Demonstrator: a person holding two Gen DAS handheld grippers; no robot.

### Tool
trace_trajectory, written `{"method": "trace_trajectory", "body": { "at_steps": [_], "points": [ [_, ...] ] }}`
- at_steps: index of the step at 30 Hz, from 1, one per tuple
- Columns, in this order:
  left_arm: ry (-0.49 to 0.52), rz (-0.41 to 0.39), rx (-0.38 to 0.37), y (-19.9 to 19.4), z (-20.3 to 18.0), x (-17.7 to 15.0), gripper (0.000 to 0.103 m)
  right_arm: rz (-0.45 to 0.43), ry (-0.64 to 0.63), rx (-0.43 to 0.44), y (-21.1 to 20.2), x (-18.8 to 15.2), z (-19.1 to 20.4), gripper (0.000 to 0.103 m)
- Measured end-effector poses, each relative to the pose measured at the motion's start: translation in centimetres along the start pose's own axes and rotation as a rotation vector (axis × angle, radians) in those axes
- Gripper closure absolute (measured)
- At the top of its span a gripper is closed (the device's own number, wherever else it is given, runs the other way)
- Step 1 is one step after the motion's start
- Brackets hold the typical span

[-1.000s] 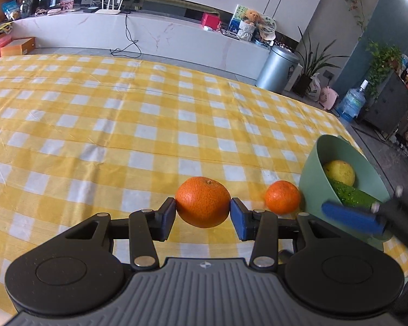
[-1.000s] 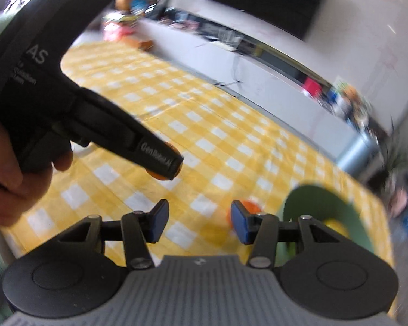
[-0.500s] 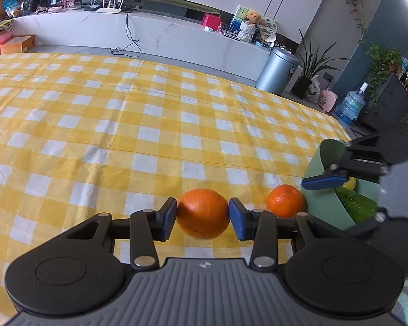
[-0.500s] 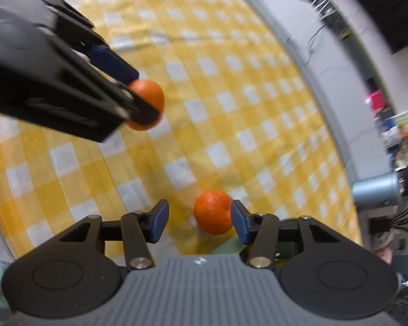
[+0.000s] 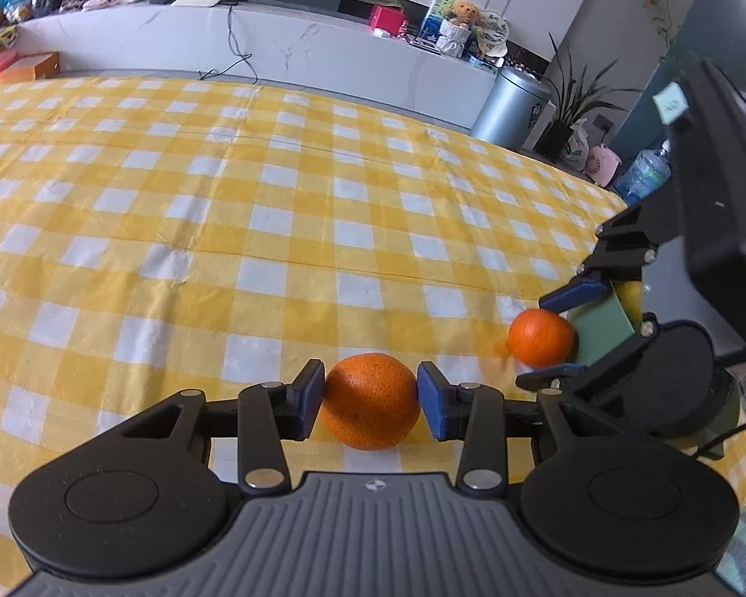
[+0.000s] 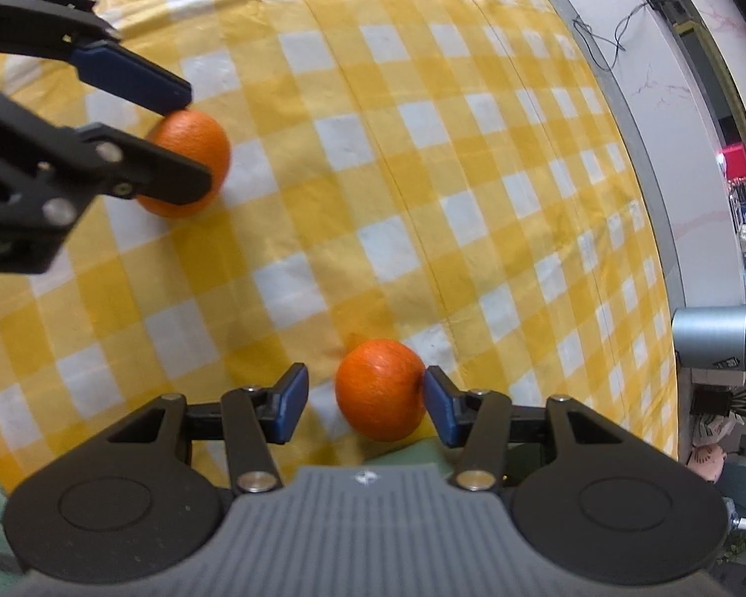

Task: Organize fruits
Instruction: 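Grasp an orange with the left tool while the right tool grasps the other orange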

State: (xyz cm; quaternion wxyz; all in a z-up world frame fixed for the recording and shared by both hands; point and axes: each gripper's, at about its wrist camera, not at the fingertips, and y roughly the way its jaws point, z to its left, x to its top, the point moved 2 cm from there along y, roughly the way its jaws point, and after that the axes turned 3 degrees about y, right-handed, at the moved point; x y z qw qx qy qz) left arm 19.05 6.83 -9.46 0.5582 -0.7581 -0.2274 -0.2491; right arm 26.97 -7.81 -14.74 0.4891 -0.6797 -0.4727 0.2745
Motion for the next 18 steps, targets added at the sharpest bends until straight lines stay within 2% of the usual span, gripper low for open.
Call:
{"method": "trace_trajectory", "body": {
  "at_steps": [4,8,12,18],
  "points": [
    [0.033,-0.001,0.009,0.1,-0.5,-0.1,0.055,0.011,0.001,-0.019,0.7,-0.1,-0.3,0.055],
    [0.078,0.002,0.024,0.2,-1.1,-0.4,0.053,0.019,-0.01,-0.059,1.0,0.0,-0.3,0.065],
    [0.179,0.051,0.139,1.4,-2.1,-1.1,0.05,0.019,-0.009,-0.076,0.9,0.0,-0.1,0.066],
    [0.086,0.037,0.077,1.4,-1.0,-0.9,0.052,-0.036,0.036,-0.082,-0.9,-0.3,0.1,0.067]
  ]
}}
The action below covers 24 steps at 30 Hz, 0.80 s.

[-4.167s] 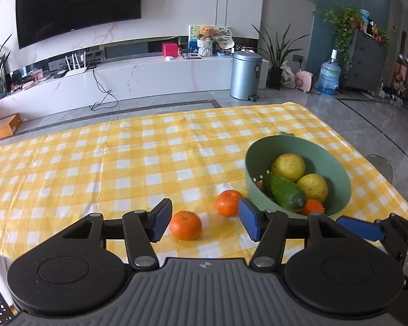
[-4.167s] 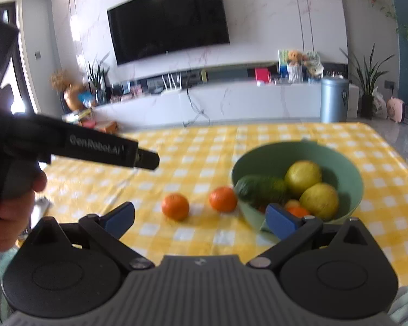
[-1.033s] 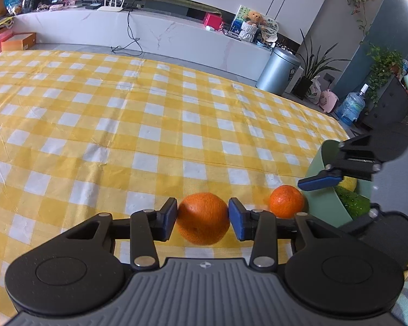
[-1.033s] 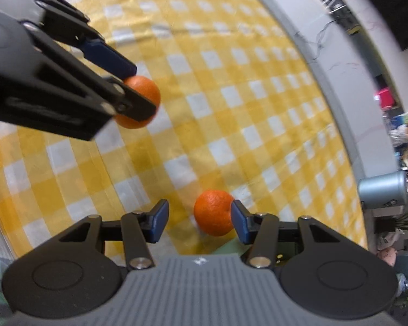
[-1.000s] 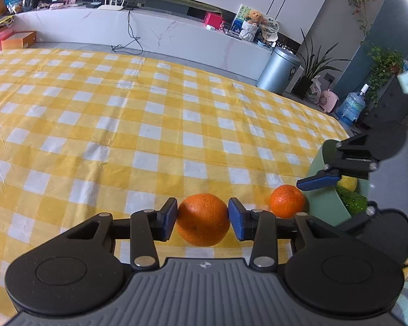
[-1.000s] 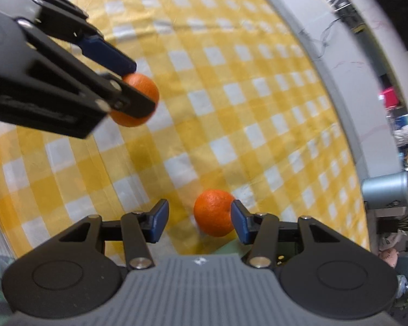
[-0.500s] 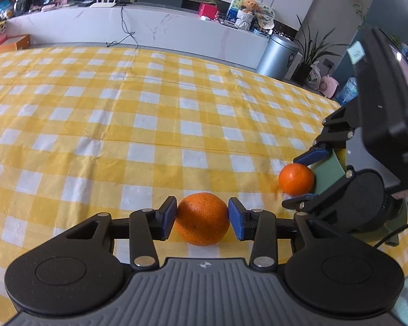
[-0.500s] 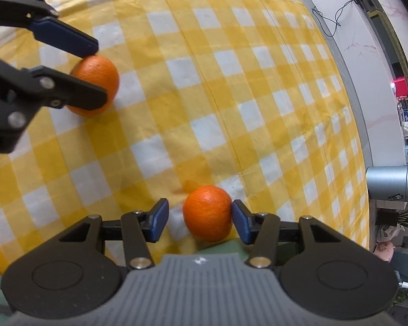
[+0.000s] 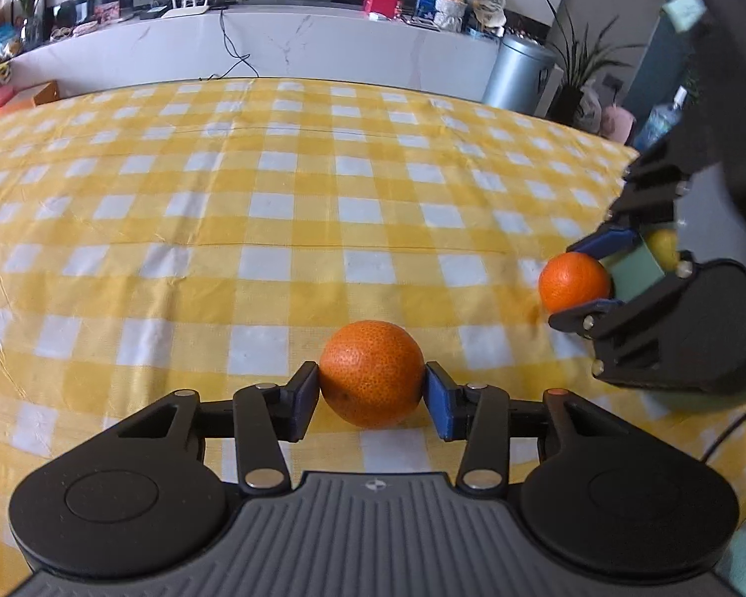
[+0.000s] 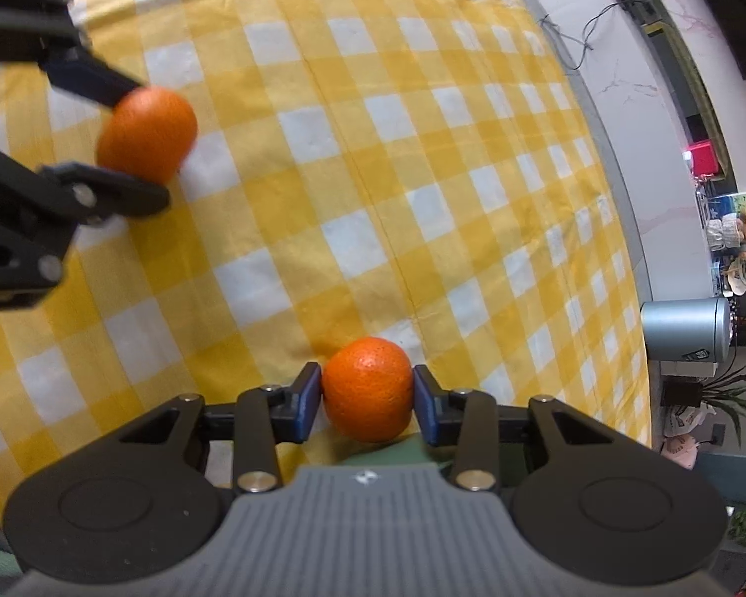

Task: Organize fruits
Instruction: 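Grasp an orange with the left tool while the right tool grasps the other orange, then carry both oranges over the green bowl and open both tools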

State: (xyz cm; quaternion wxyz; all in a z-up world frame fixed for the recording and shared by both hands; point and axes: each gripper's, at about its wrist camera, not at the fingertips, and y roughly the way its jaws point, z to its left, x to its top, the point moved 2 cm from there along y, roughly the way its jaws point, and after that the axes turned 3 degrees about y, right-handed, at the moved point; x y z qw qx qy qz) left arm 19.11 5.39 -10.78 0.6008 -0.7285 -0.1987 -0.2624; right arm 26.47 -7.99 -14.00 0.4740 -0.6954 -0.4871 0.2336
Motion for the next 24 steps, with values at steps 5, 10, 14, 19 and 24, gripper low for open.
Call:
{"method": "trace_trajectory", "body": {
  "at_steps": [5,10,14,19,24],
  "points": [
    [0.011,-0.015,0.007,-0.2,-0.2,-0.1,0.053,-0.073,0.059,0.002,-2.8,-0.3,0.0,0.067],
    [0.018,-0.062,-0.016,-1.4,-0.7,0.0,0.053,-0.173,0.166,0.008,-6.5,-1.2,-0.4,0.067],
    [-0.006,-0.102,-0.078,-3.2,-0.8,0.1,0.053,-0.258,0.25,-0.021,-9.7,-2.8,-0.7,0.067],
    [-0.047,-0.143,-0.16,-5.5,-1.3,0.6,0.053,-0.357,0.428,-0.035,-13.0,-6.3,-1.6,0.067],
    [-0.057,-0.157,-0.201,-7.3,-2.6,1.5,0.053,-0.435,0.619,-0.044,-14.9,-10.9,-2.6,0.067]
  ]
}}
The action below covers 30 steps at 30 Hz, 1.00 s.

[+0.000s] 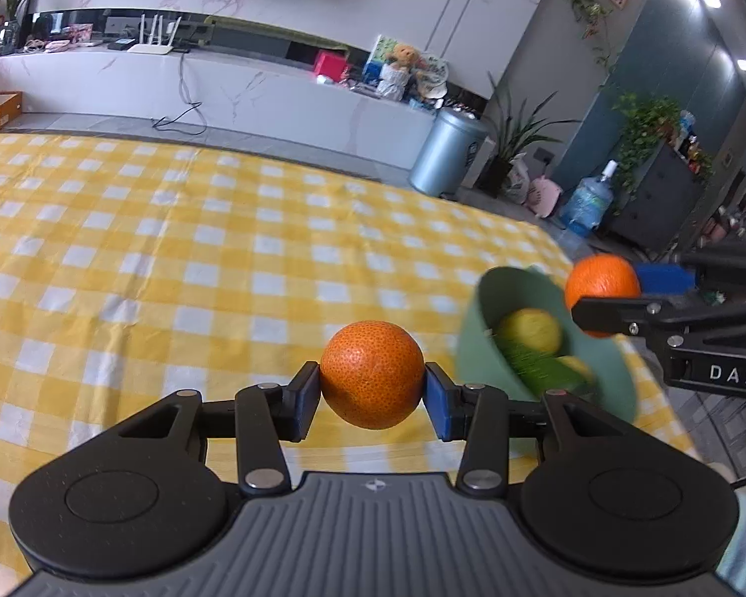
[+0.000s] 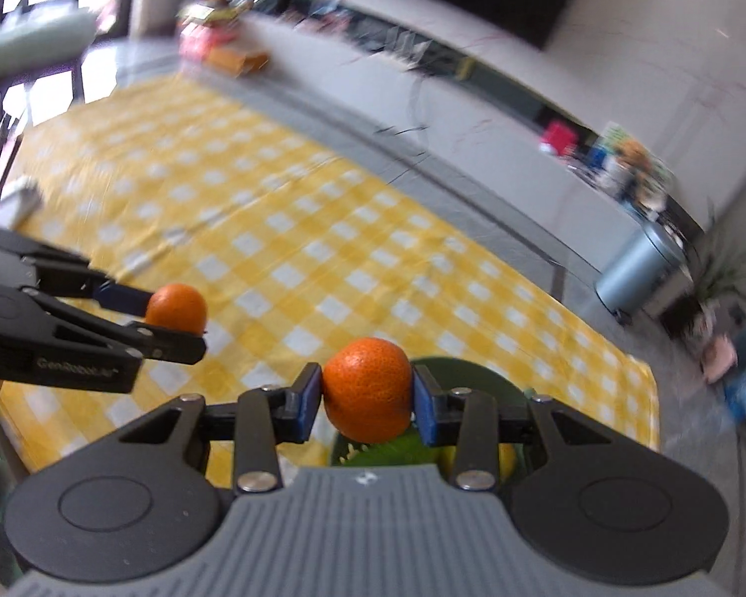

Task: Organize fruits
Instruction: 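Carry both oranges over the green bowl and open both tools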

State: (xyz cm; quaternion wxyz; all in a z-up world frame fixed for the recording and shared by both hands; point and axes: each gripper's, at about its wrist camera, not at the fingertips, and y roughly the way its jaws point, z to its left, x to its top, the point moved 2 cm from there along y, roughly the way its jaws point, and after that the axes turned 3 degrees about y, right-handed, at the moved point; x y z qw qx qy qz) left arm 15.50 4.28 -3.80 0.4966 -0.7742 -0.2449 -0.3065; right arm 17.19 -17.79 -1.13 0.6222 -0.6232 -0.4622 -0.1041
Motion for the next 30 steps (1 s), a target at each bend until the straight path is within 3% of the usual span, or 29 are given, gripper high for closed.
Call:
{"method": "trace_trajectory", "body": {
  "at_steps": [7,17,26,30],
  "points": [
    [0.006,0.007,-0.106,-0.4,-4.0,1.4,0.053,-0.004,0.193,-0.014,-1.4,-4.5,-4.7,0.067],
    [0.098,0.062,-0.138,2.8,-10.2,3.0,0.053,0.013,0.389,0.014,-0.2,-9.3,-10.3,0.067],
    [0.168,0.162,-0.116,7.9,-13.3,3.7,0.053,0.014,0.414,0.062,2.7,-10.1,-11.7,0.067],
    [0.169,0.21,-0.119,9.9,-13.9,3.7,0.053,0.0,0.365,0.049,3.7,-10.0,-12.3,0.067]
  ]
}}
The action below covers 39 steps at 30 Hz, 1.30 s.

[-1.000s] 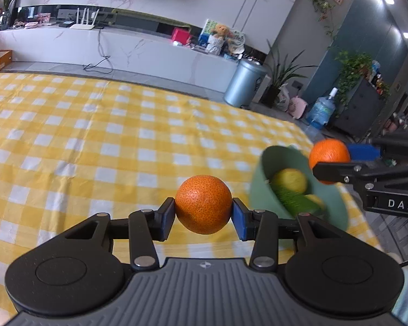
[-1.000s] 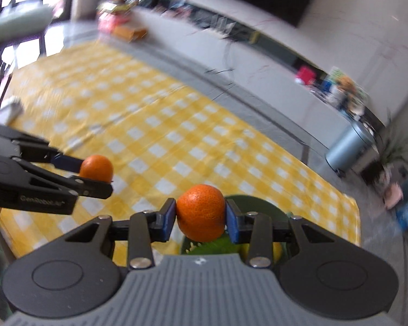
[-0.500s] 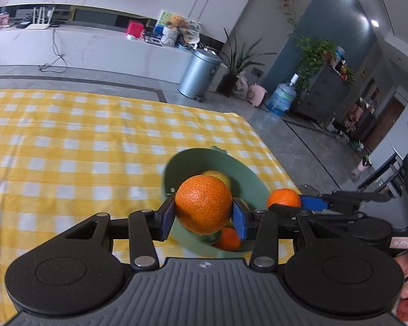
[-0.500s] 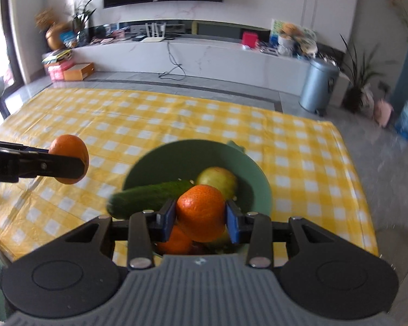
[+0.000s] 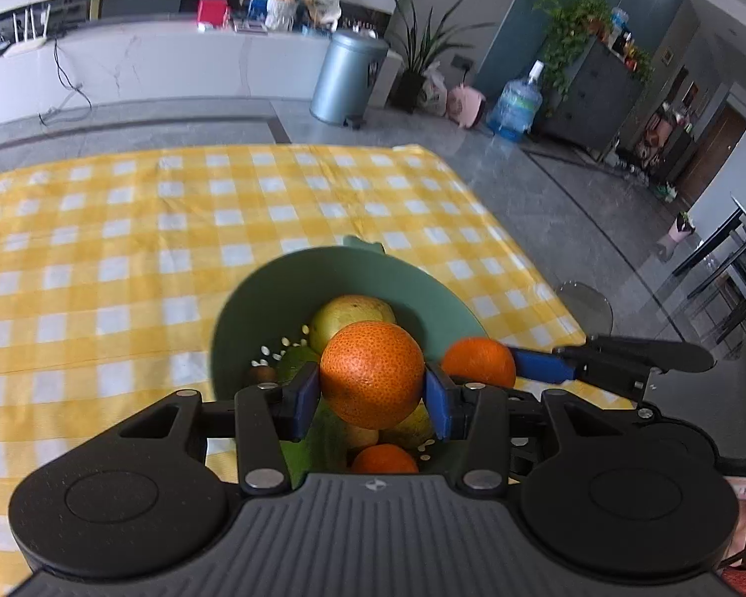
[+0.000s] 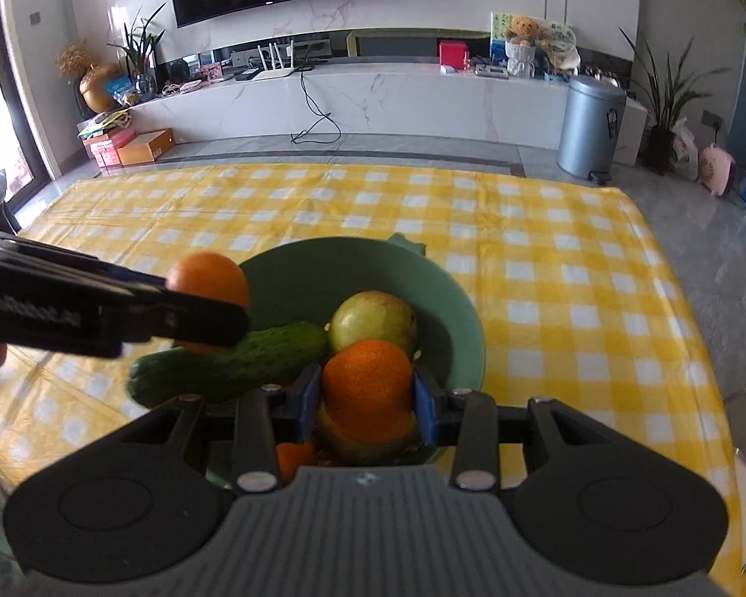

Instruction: Organize fruits

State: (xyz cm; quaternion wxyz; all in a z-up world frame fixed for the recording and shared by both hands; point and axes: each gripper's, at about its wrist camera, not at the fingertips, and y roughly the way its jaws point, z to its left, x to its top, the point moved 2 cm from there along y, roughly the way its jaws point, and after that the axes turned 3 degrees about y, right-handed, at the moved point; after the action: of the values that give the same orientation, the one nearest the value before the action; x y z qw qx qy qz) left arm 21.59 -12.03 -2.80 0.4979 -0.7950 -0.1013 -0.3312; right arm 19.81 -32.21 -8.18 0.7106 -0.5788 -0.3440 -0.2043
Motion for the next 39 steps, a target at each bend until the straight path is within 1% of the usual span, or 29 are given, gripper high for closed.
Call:
{"method": "trace_trajectory", "body": {
  "at_steps": [4,8,14,18,23,24,25,26,27,28,32,34,36,39],
  "points": [
    [0.004,0.044,-0.002,1.7,0.0,0.3,0.053,-0.005,-0.098,-0.019,1.1,0.4,0.0,0.067],
    [-0.005,0.074,-0.003,3.0,0.2,0.5,0.053,-0.002,-0.154,-0.029,2.4,0.7,-0.3,0.067],
    [-0.009,0.114,-0.006,4.5,0.4,0.8,0.053,0.012,-0.163,-0.033,4.2,1.0,-1.0,0.067],
    [0.01,0.122,0.002,4.9,-0.1,0.8,0.053,0.012,-0.171,-0.034,4.7,0.9,-1.0,0.066],
    [0.003,0.123,0.003,5.0,-0.1,0.9,0.051,0.008,-0.172,-0.038,4.5,0.7,-0.8,0.065],
    [0.005,0.121,0.008,4.9,-0.1,1.0,0.046,0.007,-0.175,-0.042,4.4,0.7,-0.8,0.065],
    [0.004,0.117,0.005,4.8,-0.1,1.0,0.042,0.003,-0.175,-0.044,4.2,0.7,-0.7,0.063],
    [0.001,0.113,-0.001,4.5,-0.1,1.0,0.041,-0.004,-0.174,-0.046,4.0,0.8,-0.7,0.057],
    [0.003,0.109,0.004,4.2,-0.2,1.0,0.039,-0.012,-0.172,-0.055,3.7,0.8,-0.6,0.052],
    [0.007,0.102,0.008,3.9,-0.2,1.2,0.037,-0.018,-0.17,-0.057,3.5,0.9,-0.6,0.051],
    [0.012,0.067,0.006,2.0,-0.5,1.3,0.037,-0.034,-0.151,-0.045,2.2,1.4,-0.3,0.05],
    [0.01,0.038,0.009,0.6,-0.5,1.2,0.037,-0.052,-0.152,-0.051,1.2,1.5,0.2,0.046],
    [0.015,0.003,0.026,-1.1,-0.7,1.1,0.037,-0.074,-0.141,-0.055,0.0,1.6,0.8,0.041],
    [0.041,-0.063,0.077,-4.1,-1.1,0.7,0.037,-0.111,-0.107,-0.045,-2.1,1.5,1.8,0.04]
  ]
}}
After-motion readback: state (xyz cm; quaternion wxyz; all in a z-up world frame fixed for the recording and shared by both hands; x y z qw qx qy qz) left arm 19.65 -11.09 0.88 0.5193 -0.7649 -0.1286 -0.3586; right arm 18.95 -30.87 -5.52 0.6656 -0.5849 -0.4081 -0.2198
